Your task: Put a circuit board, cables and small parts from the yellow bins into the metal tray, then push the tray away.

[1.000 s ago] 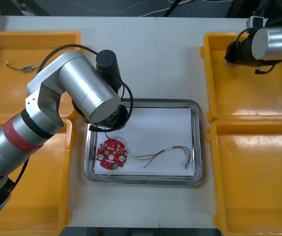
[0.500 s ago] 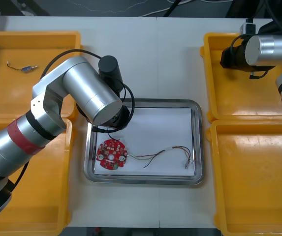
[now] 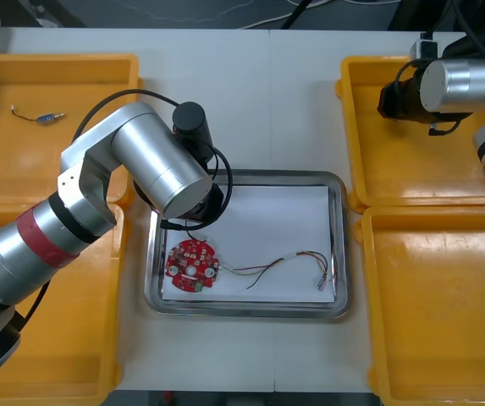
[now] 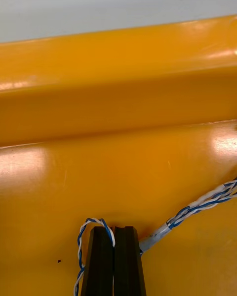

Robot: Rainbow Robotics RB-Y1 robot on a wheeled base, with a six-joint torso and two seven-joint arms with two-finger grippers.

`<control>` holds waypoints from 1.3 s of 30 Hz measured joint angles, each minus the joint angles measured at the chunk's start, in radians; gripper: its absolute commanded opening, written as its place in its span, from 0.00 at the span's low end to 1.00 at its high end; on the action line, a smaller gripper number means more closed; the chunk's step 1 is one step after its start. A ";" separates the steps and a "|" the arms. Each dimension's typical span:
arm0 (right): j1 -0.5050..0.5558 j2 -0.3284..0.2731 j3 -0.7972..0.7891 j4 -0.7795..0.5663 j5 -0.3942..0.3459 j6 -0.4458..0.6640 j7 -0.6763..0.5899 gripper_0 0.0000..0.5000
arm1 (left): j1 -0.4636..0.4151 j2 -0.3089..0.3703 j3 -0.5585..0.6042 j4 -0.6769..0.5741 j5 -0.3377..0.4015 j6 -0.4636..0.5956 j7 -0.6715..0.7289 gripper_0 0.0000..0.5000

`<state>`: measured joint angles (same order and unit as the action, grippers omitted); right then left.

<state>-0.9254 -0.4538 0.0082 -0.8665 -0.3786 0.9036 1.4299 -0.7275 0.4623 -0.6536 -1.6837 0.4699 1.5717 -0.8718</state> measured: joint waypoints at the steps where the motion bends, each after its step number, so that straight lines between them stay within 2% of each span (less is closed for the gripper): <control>1: -0.001 0.000 0.000 0.000 0.000 0.003 0.000 0.00 | 0.000 0.000 0.000 0.000 0.000 0.000 0.000 0.66; 2: -0.002 0.000 0.000 0.000 -0.001 0.008 0.001 0.00 | 0.000 0.000 0.000 0.000 -0.001 0.000 0.000 0.73; 3: -0.004 -0.001 0.000 -0.001 -0.001 0.017 0.003 0.00 | 0.000 0.000 0.000 0.000 -0.001 0.000 0.000 0.87; 4: -0.007 -0.002 0.000 -0.002 -0.002 0.031 0.007 0.00 | 0.000 0.000 0.000 0.000 -0.002 0.000 0.000 0.96; 5: -0.009 -0.003 0.000 -0.005 -0.002 0.046 0.010 0.00 | 0.000 0.000 0.000 0.000 -0.002 0.000 0.000 1.00; 14: -0.010 -0.031 0.000 -0.100 -0.019 0.222 0.051 0.00 | -0.001 0.000 0.000 -0.003 -0.004 0.006 0.000 1.00; 18: -0.010 -0.049 -0.001 -0.139 -0.036 0.297 0.076 0.00 | -0.001 0.000 0.017 -0.040 0.004 0.074 0.000 1.00; 27: -0.010 -0.083 -0.044 -0.216 -0.072 0.530 0.077 0.00 | -0.001 0.000 0.188 -0.185 0.107 0.236 0.000 1.00; 34: -0.010 -0.088 -0.126 -0.230 -0.091 0.675 0.103 0.00 | -0.001 0.010 0.297 -0.229 0.120 0.328 0.000 1.00; 39: 0.006 -0.088 -0.171 -0.237 -0.100 0.707 0.132 0.00 | -0.001 0.034 0.366 -0.231 0.124 0.339 0.000 1.00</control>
<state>-0.9191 -0.5419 -0.1624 -1.1038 -0.4787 1.6102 1.5618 -0.7286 0.4960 -0.2876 -1.9146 0.5936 1.9106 -0.8718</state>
